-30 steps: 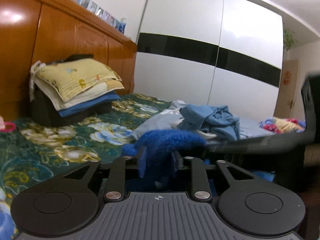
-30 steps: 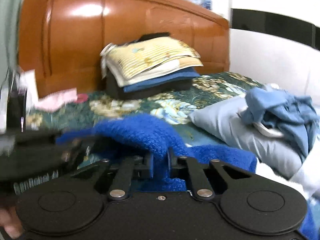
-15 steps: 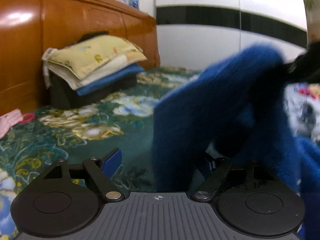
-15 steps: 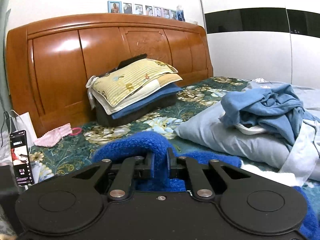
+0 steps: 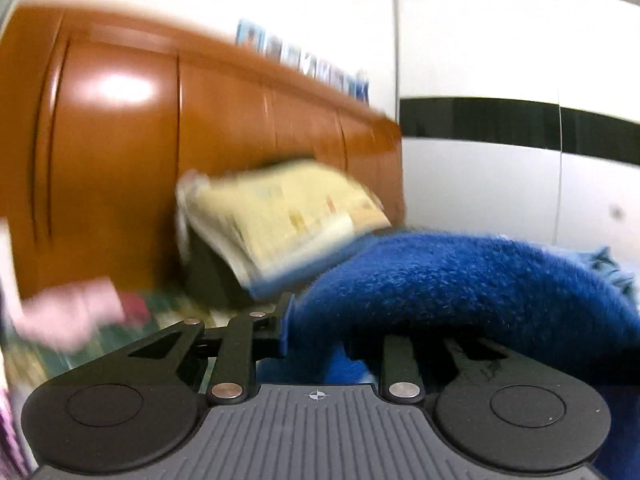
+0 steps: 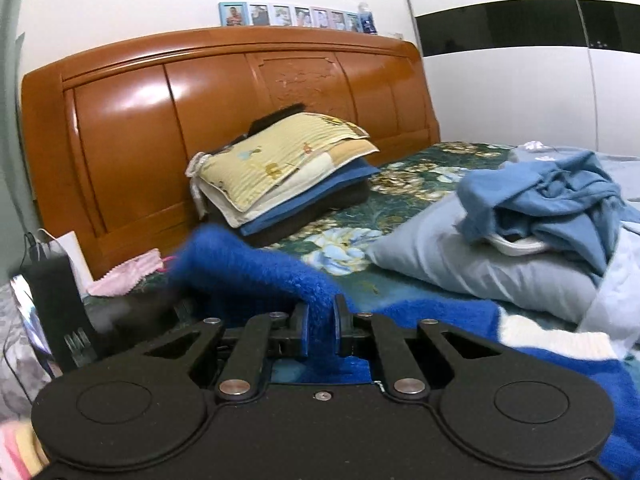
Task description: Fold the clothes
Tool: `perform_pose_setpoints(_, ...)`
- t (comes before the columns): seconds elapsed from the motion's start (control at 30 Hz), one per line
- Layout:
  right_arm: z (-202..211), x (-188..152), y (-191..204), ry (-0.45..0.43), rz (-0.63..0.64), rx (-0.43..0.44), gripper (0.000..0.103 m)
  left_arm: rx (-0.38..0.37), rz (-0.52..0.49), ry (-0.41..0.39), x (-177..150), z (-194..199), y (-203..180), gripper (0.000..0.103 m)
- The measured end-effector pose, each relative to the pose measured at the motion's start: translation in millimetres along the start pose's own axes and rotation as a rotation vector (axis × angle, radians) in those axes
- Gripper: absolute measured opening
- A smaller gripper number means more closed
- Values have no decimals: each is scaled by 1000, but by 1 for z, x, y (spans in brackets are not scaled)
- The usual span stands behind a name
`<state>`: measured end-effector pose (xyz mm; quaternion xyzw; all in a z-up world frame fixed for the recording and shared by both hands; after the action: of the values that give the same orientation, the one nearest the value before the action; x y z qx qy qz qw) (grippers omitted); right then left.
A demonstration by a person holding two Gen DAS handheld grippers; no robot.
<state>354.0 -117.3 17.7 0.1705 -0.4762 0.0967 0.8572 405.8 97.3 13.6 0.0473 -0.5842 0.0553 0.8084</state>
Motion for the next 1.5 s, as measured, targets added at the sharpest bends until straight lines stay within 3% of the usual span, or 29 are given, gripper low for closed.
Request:
perform_pose_setpoints(0.1, -25, 4, 17, 21, 10, 30, 12, 52, -46, 2, 13, -13, 13, 21)
perform_pose_setpoints(0.13, -34, 5, 22, 32, 12, 40, 17, 71, -58, 15, 13, -20, 18, 21)
perform_pose_setpoints(0.27, -58, 2, 39, 62, 39, 57, 23, 116, -115, 44, -5, -45, 30, 21)
perform_pose_setpoints(0.33, -56, -3, 40, 68, 46, 74, 37, 143, -139, 29, -22, -54, 34, 28)
perform_pose_setpoints(0.4, -52, -8, 41, 71, 57, 92, 41, 179, -161, 22, -39, -64, 39, 47)
perform_pose_setpoints(0.5, -43, -18, 39, 92, 101, 85, 41, 233, -177, 79, -59, -80, 47, 54)
perform_pose_setpoints(0.67, -30, -28, 23, 112, 95, 63, 45, 226, -131, 210, -73, -91, 60, 64)
perform_pose_setpoints(0.8, -25, -33, 5, 123, 38, 31, 45, 208, -109, 325, -79, -86, 66, 81)
perform_pose_setpoints(1.07, -6, -35, -4, 103, 17, 13, 49, 129, 18, 494, -94, -58, 88, 86)
perform_pose_setpoints(1.2, 7, -38, -2, 99, 47, 1, 51, 77, 72, 492, -86, -32, 96, 90)
perform_pose_setpoints(1.27, 16, -40, -3, 91, 58, -7, 52, 42, 122, 469, -72, -20, 100, 96)
perform_pose_setpoints(1.4, 33, -42, -7, 75, 68, -18, 54, -20, 193, 412, -36, -6, 104, 97)
perform_pose_setpoints(1.5, 41, -44, -10, 69, 80, -32, 55, 7, 180, 378, -9, -18, 100, 99)
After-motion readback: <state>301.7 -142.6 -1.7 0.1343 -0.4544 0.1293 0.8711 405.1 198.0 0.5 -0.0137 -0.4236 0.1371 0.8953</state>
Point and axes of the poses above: each gripper's, at about its wrist camera, not at the fingertips, and z roughly against the way its jaws point, y to its left, x to its top, the point moved 5 cm from there along -z, roughly the way its jaws point, and after that the axes turned 8 degrees about y, right-handed, at the moved point
